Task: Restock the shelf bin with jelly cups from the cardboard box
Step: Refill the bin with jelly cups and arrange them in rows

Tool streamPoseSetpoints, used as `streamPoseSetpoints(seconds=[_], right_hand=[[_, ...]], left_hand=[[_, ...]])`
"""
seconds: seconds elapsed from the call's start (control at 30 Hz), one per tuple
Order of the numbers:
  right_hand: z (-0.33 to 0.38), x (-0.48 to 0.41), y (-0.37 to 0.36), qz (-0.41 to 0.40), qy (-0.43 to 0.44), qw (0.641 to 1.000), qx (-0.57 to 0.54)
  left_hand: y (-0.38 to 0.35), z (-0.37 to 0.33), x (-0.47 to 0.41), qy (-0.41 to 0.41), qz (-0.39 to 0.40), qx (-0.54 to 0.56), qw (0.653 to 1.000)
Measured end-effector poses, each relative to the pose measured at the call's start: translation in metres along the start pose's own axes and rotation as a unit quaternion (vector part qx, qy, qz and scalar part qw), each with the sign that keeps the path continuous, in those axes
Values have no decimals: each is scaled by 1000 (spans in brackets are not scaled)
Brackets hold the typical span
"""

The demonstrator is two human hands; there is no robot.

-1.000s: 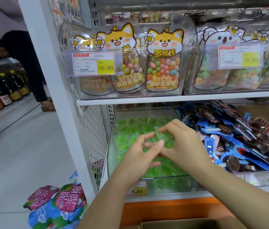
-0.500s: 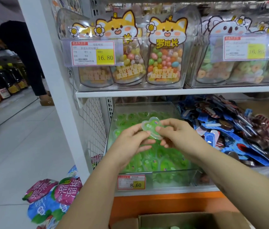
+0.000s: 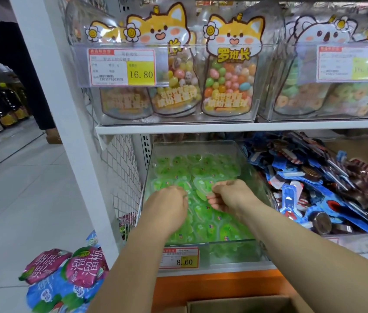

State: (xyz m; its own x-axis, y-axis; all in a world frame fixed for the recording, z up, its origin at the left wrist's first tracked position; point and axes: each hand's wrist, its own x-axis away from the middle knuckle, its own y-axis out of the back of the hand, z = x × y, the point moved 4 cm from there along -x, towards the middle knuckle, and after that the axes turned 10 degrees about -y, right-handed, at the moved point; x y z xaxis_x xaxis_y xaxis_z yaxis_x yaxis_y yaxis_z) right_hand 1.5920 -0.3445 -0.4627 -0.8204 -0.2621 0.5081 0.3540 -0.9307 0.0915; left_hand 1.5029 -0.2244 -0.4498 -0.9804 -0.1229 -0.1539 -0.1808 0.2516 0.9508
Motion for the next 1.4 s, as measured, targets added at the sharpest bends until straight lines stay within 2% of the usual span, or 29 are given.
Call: streamPoseSetpoints(seconds=[0.47, 0.57, 0.63, 0.67, 0.73, 0.83, 0.93, 1.0, 1.2, 1.4], right_hand=[[0, -9, -5, 44, -30, 998, 46], [2, -2, 5, 43, -14, 994, 95], [6, 5, 13, 25, 29, 990, 133], [9, 10, 16, 4, 72, 982, 177], [15, 24, 14, -28, 184, 936, 300], [13, 52, -11, 26, 296, 857, 421], [7, 64, -30, 37, 335, 796, 502], [4, 64, -37, 41, 317, 778, 540], [-5, 65, -45, 107, 234, 765, 590], [-8, 60, -44, 102, 216, 818, 524]], left_hand=[[0, -7, 4, 8, 45, 10, 999], [4, -7, 5, -4, 37, 26, 999], [11, -7, 7, -20, 16, 37, 999], [16, -6, 8, -27, -3, 42, 999], [27, -2, 12, -31, -54, 45, 997], [34, 1, 23, -22, -105, 22, 994], [34, 1, 36, -25, -118, 12, 993], [37, 2, 42, -25, -125, 6, 992], [46, 9, 51, -29, -138, -9, 990], [44, 10, 51, -30, -134, -7, 990]])
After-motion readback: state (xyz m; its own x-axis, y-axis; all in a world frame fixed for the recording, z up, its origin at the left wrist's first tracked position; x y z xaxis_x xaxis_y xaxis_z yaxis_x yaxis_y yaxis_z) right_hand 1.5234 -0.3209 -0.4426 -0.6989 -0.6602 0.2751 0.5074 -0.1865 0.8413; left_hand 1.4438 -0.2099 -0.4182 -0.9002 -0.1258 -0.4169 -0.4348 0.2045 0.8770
